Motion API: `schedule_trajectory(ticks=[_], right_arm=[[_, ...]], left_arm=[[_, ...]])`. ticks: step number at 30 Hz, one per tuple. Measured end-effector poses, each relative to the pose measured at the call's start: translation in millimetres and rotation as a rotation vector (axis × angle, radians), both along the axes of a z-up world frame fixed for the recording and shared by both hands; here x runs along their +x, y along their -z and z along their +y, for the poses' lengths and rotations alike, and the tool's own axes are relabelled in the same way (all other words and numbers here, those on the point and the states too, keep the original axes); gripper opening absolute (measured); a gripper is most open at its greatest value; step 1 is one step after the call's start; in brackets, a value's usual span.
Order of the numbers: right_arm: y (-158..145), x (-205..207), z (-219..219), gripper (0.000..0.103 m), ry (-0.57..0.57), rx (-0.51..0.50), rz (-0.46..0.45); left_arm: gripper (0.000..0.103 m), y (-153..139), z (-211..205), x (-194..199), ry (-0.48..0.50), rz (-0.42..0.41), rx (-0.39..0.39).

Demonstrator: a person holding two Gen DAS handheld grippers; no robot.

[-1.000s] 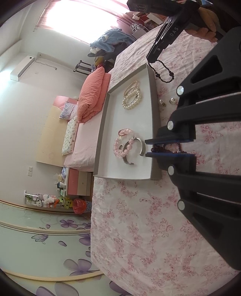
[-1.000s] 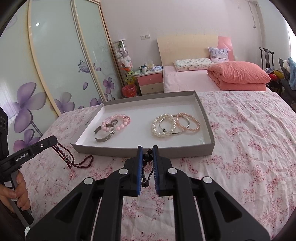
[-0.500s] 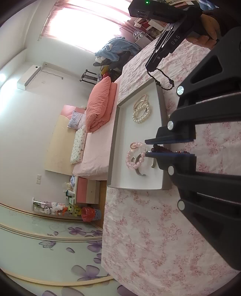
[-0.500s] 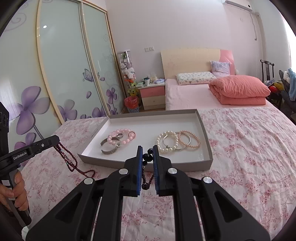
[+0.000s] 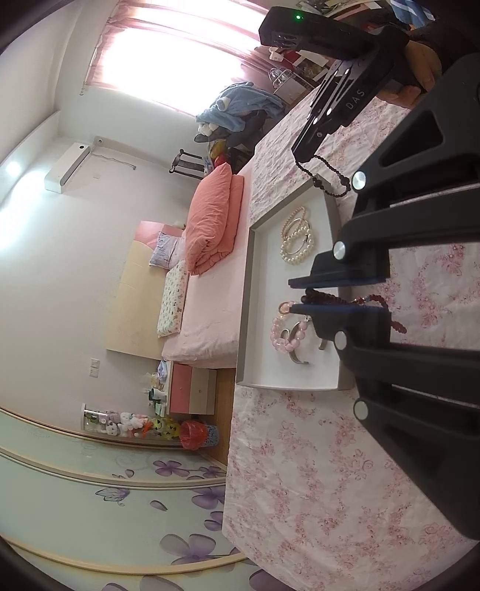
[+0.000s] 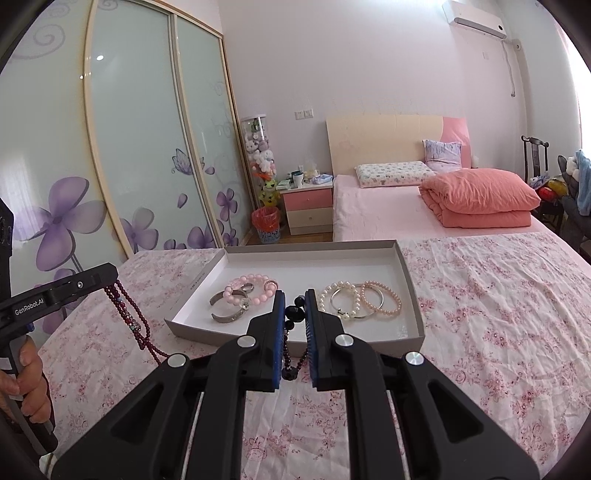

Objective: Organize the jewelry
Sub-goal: 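Lift the red necklace and black bracelet and carry both toward the tray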

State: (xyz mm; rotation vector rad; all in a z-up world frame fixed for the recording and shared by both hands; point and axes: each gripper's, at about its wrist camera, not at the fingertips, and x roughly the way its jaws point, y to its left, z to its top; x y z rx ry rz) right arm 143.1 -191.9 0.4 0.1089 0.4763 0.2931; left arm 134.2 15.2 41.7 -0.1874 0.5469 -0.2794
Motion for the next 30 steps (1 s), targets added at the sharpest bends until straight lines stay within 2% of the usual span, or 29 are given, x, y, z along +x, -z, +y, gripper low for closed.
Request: schedule_trajectory(ticks=[7,17,23,30], right_arm=[[-5,-2,-1,0.012,0.005,0.004,-0.024],[-18,7,1,0.012,0.015,-0.018,-0.083],[-27,24,1,0.012,0.028,-0.025,-0.11],[-25,48,4,0.012,0.041,-0.04,-0.106]], left_arm=[[0.009,-7,-2,-1,-0.011,-0.019,0.006],[0.009,-17,-14,2,-0.033,-0.068,0.055],[0.009,-23,-21,20,-0.038,-0.082,0.075],[0.009,-21,-26,48,-0.051,-0.066,0.076]])
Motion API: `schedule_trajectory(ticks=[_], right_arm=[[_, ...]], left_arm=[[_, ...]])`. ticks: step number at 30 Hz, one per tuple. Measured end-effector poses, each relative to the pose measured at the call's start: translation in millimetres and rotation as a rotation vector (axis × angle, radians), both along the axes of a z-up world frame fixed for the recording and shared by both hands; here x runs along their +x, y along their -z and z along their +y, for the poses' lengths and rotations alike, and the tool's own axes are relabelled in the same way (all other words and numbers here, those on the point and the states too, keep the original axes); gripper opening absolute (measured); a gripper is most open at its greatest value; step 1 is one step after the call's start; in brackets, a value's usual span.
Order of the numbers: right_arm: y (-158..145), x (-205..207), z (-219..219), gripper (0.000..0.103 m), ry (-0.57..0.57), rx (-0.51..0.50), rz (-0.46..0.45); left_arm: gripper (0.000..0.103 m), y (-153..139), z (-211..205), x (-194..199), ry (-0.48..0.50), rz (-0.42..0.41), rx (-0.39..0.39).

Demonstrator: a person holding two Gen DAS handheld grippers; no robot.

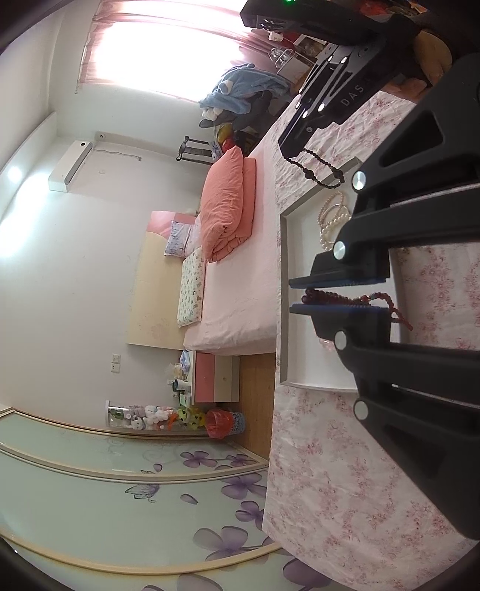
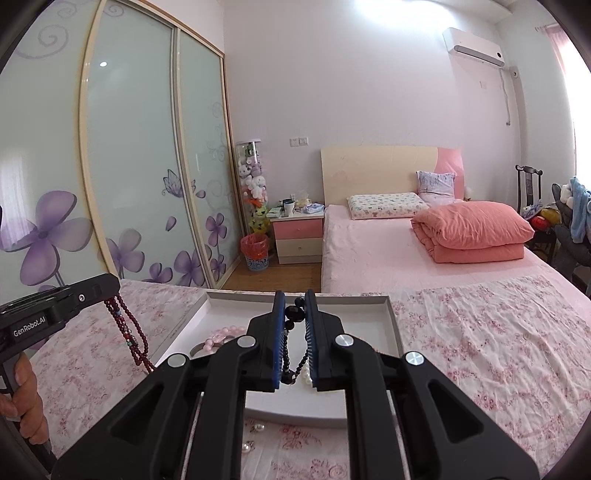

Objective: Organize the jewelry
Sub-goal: 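Lift the red necklace and black bracelet and carry both toward the tray, then lower both beaded pieces into the tray and open both tools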

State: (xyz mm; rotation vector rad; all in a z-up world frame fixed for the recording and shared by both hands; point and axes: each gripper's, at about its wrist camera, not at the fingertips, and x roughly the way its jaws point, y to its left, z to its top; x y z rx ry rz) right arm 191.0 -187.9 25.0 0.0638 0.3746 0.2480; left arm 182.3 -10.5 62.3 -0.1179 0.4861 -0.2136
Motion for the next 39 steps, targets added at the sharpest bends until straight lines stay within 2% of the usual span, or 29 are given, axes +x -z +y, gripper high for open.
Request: schedule_trajectory(ticks=[23,39], right_arm=[[21,45,11,0.012,0.008,-0.016,0.051],[55,85,16,0.012,0.006,-0.006,0.163]], left_arm=[[0.009,4,-14,61,-0.006,0.014,0.018],[0.009,44,-18,104,-0.027,0.11,0.009]])
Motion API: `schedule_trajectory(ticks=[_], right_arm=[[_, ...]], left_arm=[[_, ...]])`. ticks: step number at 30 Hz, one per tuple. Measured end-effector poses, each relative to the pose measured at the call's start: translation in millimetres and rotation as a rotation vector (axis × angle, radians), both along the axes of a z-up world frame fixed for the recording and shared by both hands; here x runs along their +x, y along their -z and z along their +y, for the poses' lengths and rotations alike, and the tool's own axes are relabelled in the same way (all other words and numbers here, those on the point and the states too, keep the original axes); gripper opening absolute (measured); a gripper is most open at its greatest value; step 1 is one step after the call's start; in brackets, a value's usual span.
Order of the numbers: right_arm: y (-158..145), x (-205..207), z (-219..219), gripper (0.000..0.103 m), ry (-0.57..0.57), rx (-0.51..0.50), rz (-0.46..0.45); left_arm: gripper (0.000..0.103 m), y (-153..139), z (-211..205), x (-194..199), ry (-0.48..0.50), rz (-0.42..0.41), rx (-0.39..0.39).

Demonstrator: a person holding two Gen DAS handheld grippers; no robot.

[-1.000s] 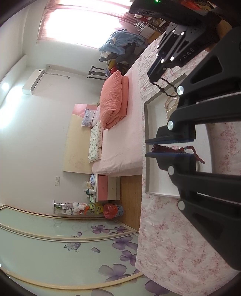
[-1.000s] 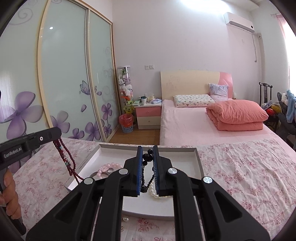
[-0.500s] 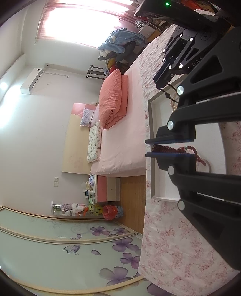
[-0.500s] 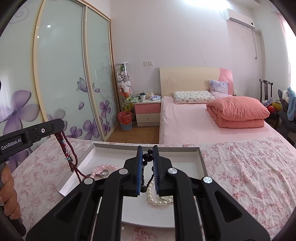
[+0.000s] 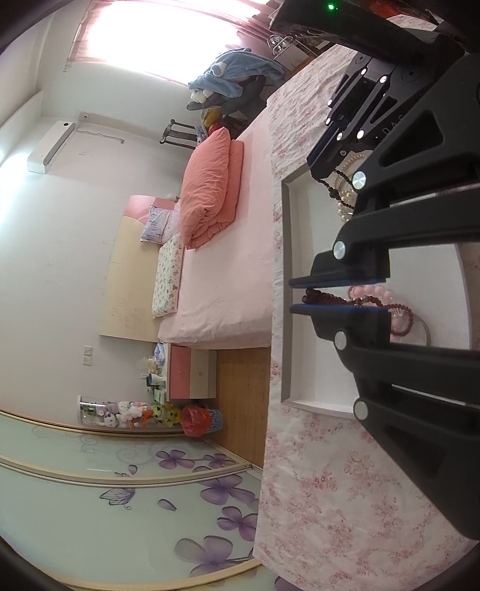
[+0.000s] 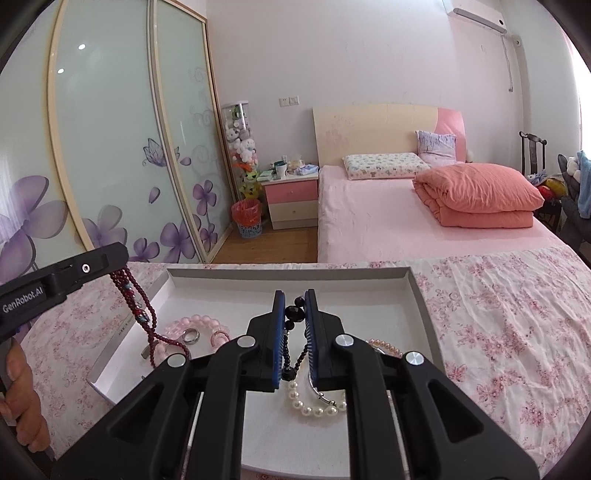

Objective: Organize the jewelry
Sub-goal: 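Lower both beaded pieces into the tray and open both tools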

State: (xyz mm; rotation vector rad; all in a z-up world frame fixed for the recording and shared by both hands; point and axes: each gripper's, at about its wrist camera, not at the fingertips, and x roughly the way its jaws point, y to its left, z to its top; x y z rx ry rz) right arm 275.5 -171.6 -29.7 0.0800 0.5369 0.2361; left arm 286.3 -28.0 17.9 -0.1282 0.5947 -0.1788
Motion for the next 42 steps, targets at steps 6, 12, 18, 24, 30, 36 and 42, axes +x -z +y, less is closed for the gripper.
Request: schedule_trajectory(ticks=[6,12,18,24,30,36,42], right_arm=[[4,-4,-1,0.033,-0.004,-0.009,0.009],[6,-7,-9,0.036,0.008,0.003,0.015],[9,-8,-9,0.036,0.009,0.0,0.022],[10,-11,-8,0.036,0.0,0.001,0.024],[12,-18,-3,0.036,-0.018,-0.004,0.037],[19,-43,3,0.036,-0.087,-0.011,0.095],[38,-79,18,0.036,-0.221,-0.04,0.208]], left_arm=[[0.029,12,4,5,-0.017,0.031,-0.012],[0.03,16,13,4,-0.037,0.038,-0.017],[0.03,20,14,1,-0.043,0.05,-0.015],[0.033,23,13,-1,-0.046,0.062,-0.011],[0.033,29,16,-4,-0.051,0.075,-0.012],[0.039,30,23,-10,-0.064,0.074,-0.012],[0.044,33,28,-17,-0.073,0.083,-0.018]])
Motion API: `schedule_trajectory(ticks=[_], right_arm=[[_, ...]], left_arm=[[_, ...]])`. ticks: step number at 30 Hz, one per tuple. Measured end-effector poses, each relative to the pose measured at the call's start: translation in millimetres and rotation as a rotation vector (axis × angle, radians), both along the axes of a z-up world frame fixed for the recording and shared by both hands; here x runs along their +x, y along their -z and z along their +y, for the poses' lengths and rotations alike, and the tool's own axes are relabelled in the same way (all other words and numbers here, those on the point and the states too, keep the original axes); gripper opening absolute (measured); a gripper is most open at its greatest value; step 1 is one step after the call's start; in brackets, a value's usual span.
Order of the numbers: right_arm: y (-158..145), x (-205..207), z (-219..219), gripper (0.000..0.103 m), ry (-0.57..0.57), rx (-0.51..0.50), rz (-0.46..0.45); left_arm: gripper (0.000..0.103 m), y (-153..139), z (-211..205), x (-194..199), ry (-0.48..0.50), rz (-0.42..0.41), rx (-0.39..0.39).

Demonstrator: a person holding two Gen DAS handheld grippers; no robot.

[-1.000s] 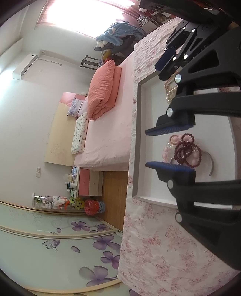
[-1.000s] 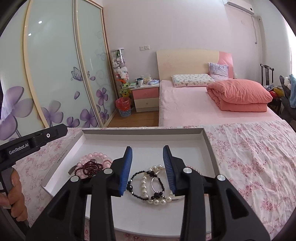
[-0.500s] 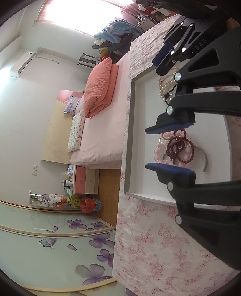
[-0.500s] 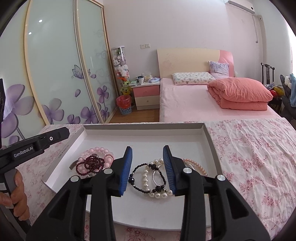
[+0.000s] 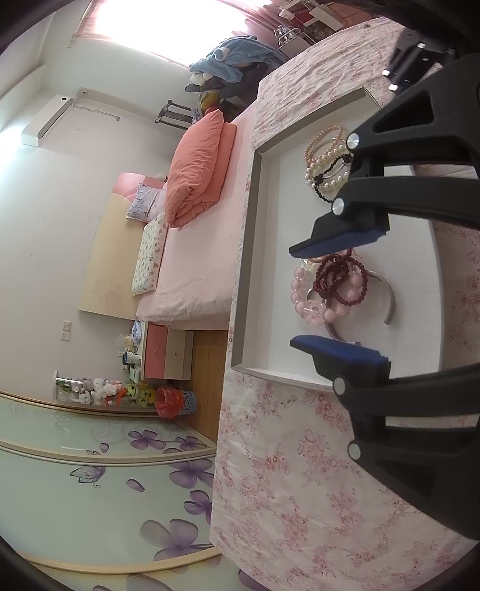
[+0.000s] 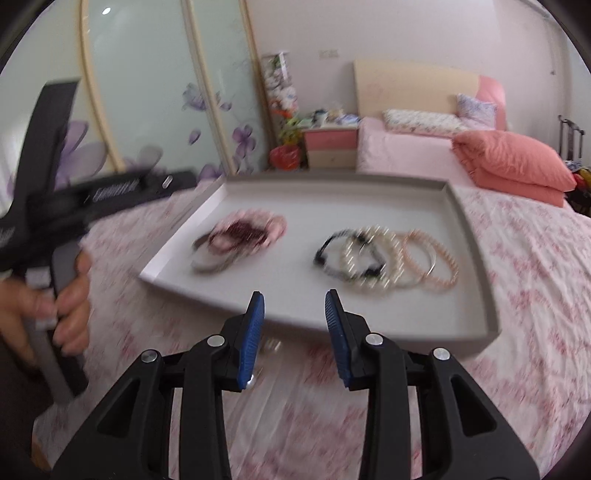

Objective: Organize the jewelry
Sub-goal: 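Lower both beaded pieces into the tray and open both tools, then grasp a silver ball earring from the bed with the right tool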

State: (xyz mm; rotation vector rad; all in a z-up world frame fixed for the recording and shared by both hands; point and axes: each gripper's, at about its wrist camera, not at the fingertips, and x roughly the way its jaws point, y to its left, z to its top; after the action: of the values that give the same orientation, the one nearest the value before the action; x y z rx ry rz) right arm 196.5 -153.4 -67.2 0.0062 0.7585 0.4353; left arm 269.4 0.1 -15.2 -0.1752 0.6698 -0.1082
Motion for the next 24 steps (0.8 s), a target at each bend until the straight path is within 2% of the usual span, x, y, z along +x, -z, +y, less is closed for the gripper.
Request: schedule_trajectory(ticks=[5,8,12,20,24], right_arm=[[13,-18,16,0.035,-0.073,-0.047,0.053],[18,-19,24,0.029,-0.089,-0.071,0.07],[22,-19,27,0.023,-0.085,-0.085,0.09],[24,-14,26,0.02,-0.066,-0.11,0.1],[25,-13,28,0.015,-0.054,-0.128,0.097]], left_arm=[[0.045,2,1,-2,-0.001,0.005,0.003],[0.045,2,2,-3,-0.003,0.005,0.004],[0.045,2,2,-5,0.003,0.003,0.008],[0.046,3,1,-9,0.011,0.005,0.008],[0.046,3,-1,-11,0.013,0.009,0.007]])
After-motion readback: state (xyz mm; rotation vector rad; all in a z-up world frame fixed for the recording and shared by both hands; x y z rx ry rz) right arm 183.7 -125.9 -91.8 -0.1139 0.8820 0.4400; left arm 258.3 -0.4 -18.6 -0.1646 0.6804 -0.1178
